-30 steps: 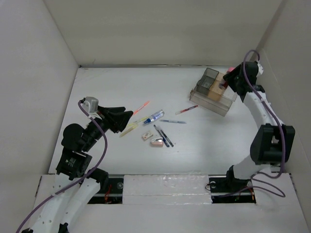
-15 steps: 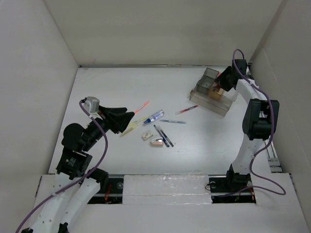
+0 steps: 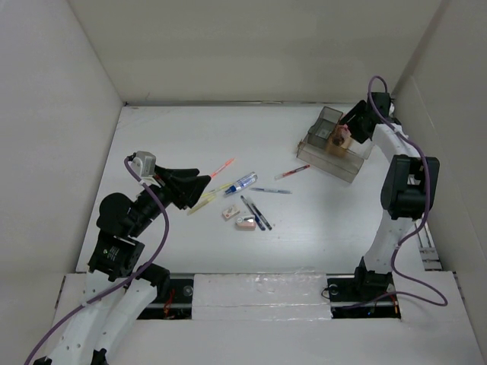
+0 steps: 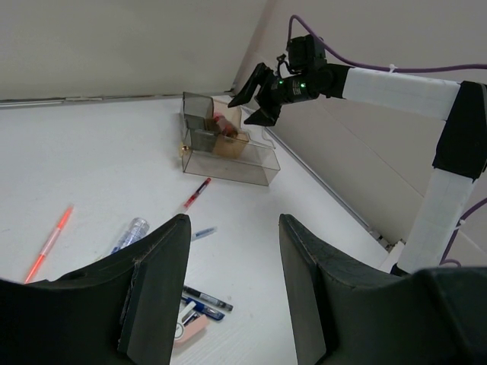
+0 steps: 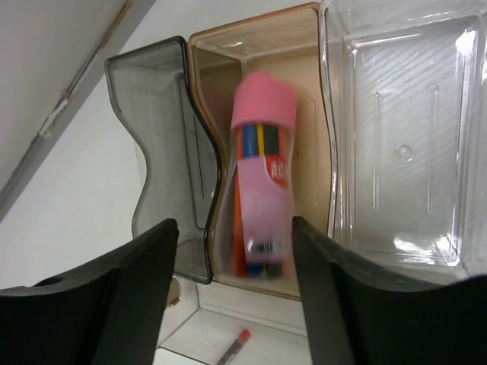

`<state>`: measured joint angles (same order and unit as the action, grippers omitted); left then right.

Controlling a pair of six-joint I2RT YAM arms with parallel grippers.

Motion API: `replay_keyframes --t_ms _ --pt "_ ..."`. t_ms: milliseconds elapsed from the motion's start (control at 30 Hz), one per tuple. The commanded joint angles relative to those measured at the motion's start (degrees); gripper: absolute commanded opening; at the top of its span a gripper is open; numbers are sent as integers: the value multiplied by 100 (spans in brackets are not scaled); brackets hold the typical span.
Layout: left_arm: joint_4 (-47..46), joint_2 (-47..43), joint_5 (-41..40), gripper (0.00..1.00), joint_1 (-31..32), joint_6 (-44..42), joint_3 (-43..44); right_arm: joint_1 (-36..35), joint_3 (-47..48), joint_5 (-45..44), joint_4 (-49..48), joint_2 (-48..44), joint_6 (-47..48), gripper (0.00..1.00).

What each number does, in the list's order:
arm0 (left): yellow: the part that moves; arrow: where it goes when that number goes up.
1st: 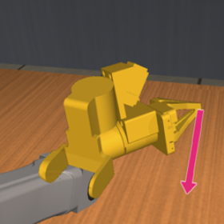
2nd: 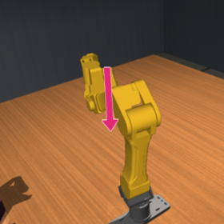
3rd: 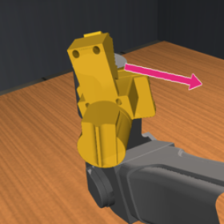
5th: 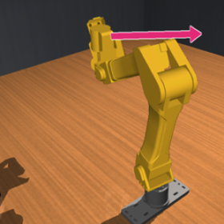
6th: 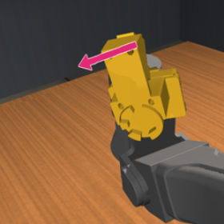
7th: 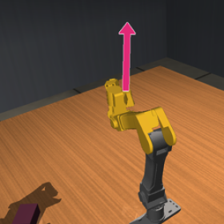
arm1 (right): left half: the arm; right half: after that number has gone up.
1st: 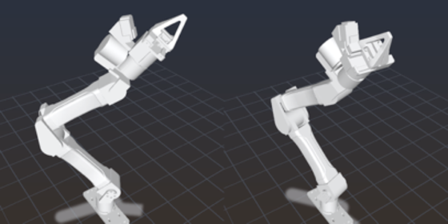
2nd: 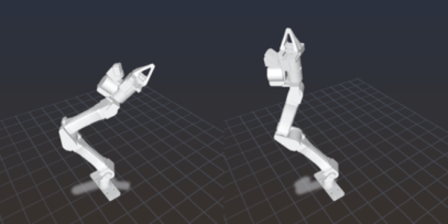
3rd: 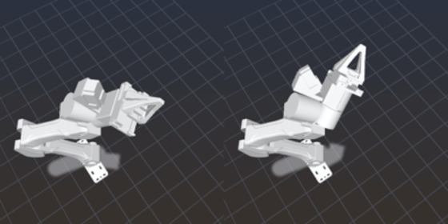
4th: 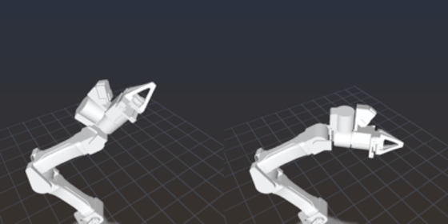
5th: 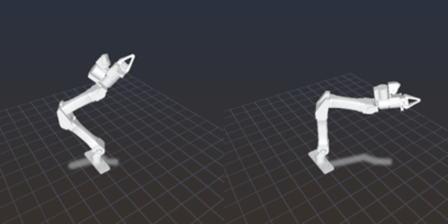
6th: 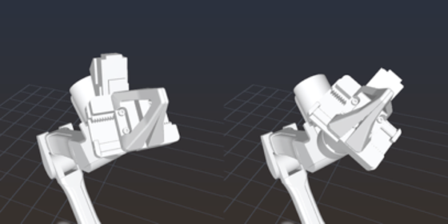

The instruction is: Organize the desk

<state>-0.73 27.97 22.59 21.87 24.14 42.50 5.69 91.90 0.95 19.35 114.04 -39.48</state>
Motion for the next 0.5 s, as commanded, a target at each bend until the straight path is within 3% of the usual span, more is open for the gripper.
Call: replay_keyframes --t_ms 0,67,100,200,300,333,367,433,467 --pt "-331 33 123 46 -25 38 4 124 267 -139 -178 -57 -68 70" --pt "-331 16 132 46 -25 47 -14 125 215 -139 -186 -153 -68 82" --pt "-331 -1 123 46 -25 38 -14 125 180 -139 -230 -276 -68 84" --pt "-314 -2 79 46 -25 21 13 72 4 35 -300 -548 -86 79" --pt "-296 -71 88 46 -25 20 -14 -366 -732 133 -904 -1251 -77 44" --pt "-313 -89 36 46 -25 20 -5 -707 -978 160 -1046 -1644 -51 17" --pt "-305 -107 -26 46 -25 12 4 -919 -1442 151 -1187 -1796 19 7" --pt "-261 -90 -70 46 -25 3 39 -1376 -1858 134 -1530 -2069 125 0" --pt "-226 -81 -105 46 -25 3 48 -1926 -2216 73 -1557 -2226 73 0"
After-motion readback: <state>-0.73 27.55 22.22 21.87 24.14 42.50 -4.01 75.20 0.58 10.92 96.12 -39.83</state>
